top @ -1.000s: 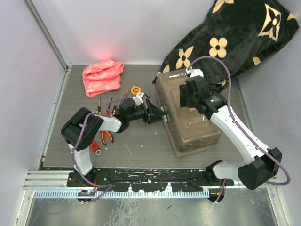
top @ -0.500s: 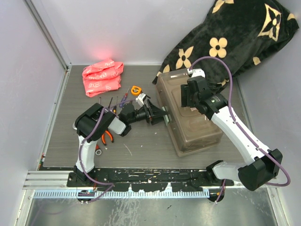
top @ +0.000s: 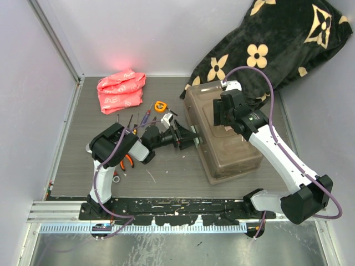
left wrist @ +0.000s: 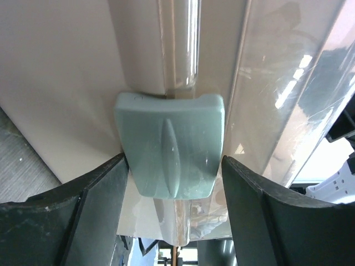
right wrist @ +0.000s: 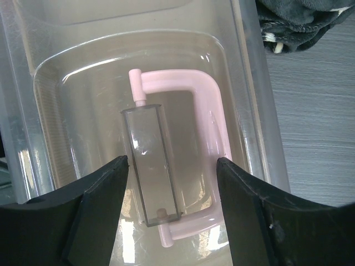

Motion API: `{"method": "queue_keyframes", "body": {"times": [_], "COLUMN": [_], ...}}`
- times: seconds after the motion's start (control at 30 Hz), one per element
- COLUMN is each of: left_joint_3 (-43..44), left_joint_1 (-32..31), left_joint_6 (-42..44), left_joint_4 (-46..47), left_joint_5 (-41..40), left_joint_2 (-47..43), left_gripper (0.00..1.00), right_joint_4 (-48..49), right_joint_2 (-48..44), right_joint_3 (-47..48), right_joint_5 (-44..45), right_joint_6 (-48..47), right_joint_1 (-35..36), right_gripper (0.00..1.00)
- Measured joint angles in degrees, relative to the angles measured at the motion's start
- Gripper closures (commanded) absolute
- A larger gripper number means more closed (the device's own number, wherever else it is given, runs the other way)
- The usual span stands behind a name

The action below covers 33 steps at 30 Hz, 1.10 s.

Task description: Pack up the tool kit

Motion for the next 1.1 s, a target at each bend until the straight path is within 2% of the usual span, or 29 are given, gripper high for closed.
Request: {"method": "queue_keyframes", "body": {"times": [0.23,0.3,0.47,0.63,0.9,1.1], "left_joint_3": [-1.1,-1.1,-0.9,-0.8,-1.2,-1.3], "left_joint_1": [-1.1,-1.1,-1.2,-1.2,-1.2,-1.1], "left_joint_6": [-1.3,-1.3,-1.2,-1.3,-0.3,3.5], "left_joint_4": [0.8,0.8,1.0,1.0,-2.8,-14.0], "left_joint_5": [-1.0,-1.0,-1.0,-1.0,-1.5,-2.7], "left_joint_2": [0.0,0.0,0.2,0.3,-1.7,-7.2], "left_gripper": [0.38,0.43,0.75,1.0,1.0,1.0], "right_joint_4": [1.2,1.6,2.0,2.1,3.2,4.0], "right_joint_2": [0.0,0.0,-0.2,-0.2,-0.7,-1.3], "right_joint_3": [-0.7,-1.0,-1.2,-1.3,-2.2,-2.9], "right_joint_5": [0.0,0.0,0.3,0.2,0.3,0.2], "right_joint_6": [-0.2,-0.3,-0.4,-0.4,-0.5,-0.5], "right_joint_1": [-0.1,-0.1,-0.1,-0.3,-0.3,-0.4], "right_gripper": [0.3,0.3,0.3,0.3,0.3,0.3]}}
